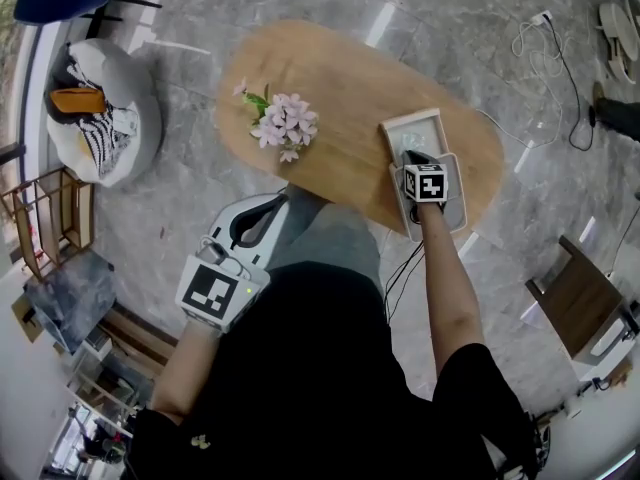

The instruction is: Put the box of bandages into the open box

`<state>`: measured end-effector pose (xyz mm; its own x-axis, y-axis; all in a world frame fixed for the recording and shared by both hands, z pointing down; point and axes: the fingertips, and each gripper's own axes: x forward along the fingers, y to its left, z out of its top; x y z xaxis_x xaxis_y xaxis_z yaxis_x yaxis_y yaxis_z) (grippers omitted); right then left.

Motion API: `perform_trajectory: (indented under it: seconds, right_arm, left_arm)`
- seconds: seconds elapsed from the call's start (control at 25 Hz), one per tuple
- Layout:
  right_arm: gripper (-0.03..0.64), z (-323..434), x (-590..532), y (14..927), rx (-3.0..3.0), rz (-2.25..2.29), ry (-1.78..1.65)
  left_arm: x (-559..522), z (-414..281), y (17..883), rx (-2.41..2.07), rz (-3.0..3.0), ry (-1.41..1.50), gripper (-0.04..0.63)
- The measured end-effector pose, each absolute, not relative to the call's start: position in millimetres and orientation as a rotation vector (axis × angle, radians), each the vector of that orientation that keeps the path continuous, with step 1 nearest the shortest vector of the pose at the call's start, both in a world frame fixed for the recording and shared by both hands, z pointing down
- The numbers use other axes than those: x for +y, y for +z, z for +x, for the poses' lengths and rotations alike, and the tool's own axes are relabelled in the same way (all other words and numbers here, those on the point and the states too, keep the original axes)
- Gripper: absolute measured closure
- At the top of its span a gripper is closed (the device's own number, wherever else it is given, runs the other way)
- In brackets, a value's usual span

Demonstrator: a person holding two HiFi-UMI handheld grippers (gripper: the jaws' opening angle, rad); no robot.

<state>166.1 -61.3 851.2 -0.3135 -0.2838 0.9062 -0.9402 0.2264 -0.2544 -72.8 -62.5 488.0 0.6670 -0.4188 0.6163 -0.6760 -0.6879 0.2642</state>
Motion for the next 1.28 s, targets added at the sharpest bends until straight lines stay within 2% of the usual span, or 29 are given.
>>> perform_trajectory:
  seconds: [0.92, 1.12, 1.28]
  right_arm:
    - [0.587, 169, -53, 909, -1.583, 1.139, 1.189]
    - [0.519, 169, -52, 906, -1.582, 1.140, 1.183]
    - [0.516, 169, -51, 899, -1.592, 1.145, 1.170]
  left_arm:
    - [-50, -98, 502, -0.929, 2.266, 0.690, 0.584]
    - [-49, -99, 500, -0.930, 2.284, 0.676, 0.584]
    - [-47, -99, 495, -0.940, 2.283, 0.660, 0.584]
